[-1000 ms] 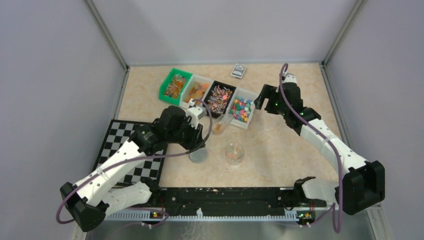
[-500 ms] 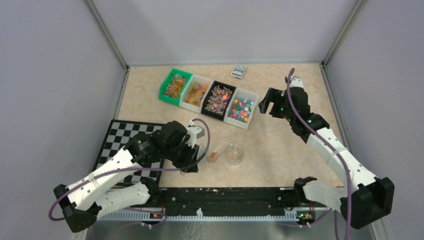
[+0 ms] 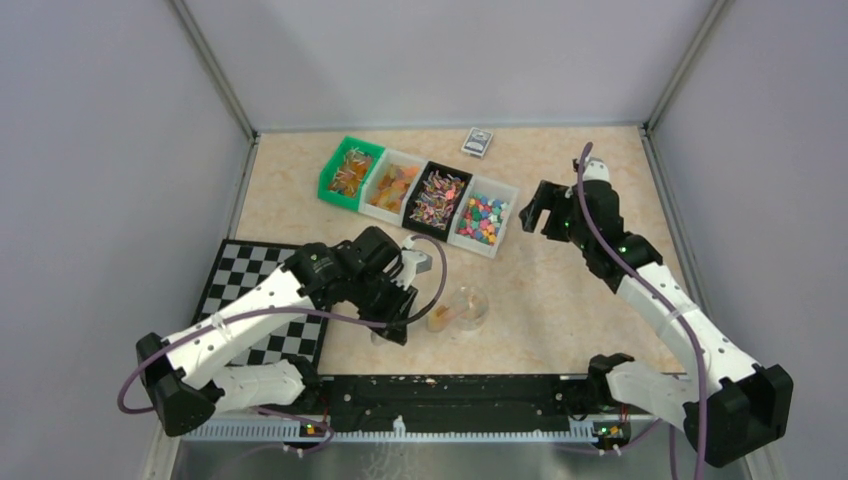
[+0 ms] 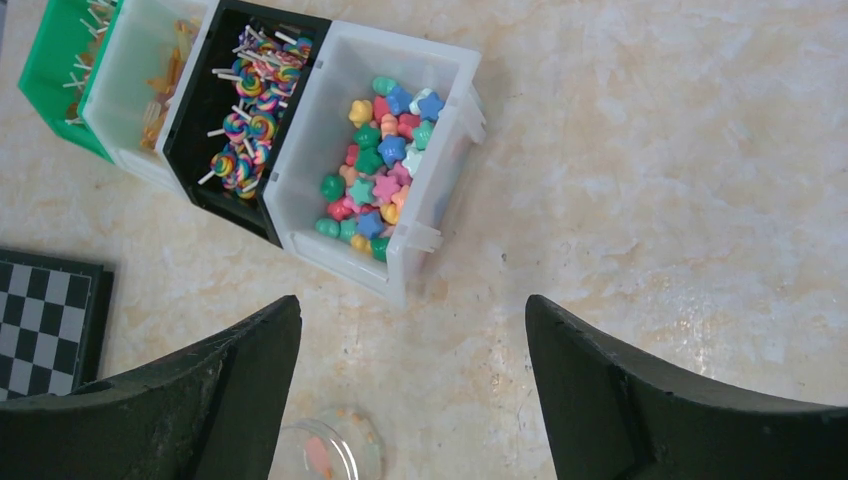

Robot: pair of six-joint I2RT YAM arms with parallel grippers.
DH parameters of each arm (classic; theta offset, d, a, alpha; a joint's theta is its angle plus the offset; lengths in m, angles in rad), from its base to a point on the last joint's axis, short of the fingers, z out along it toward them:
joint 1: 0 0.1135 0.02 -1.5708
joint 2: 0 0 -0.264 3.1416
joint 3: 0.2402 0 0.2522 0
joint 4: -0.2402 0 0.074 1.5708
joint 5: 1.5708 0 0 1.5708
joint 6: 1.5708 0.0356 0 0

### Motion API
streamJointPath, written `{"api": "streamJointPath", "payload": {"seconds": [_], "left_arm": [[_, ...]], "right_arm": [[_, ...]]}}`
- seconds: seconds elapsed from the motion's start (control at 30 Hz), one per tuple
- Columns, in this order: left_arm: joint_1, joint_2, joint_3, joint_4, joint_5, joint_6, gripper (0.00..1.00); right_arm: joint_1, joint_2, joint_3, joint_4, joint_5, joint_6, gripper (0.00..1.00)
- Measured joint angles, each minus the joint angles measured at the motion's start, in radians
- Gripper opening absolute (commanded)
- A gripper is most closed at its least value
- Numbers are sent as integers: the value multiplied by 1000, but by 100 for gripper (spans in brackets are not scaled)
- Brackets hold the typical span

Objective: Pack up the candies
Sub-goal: Place the fake candies in the packing bottle.

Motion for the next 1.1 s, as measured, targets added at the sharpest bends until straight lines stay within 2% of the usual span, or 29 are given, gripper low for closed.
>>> {"api": "streamJointPath", "payload": {"seconds": [0.7,1.1], "left_arm": [[-6,257,227,-115,60,22,0],[-12,381,294,-187,54,23,0]], "right_arm": [[0,-65,-64,5,-5,2,81],[0,-102,-77,5,-4,2,81]]}}
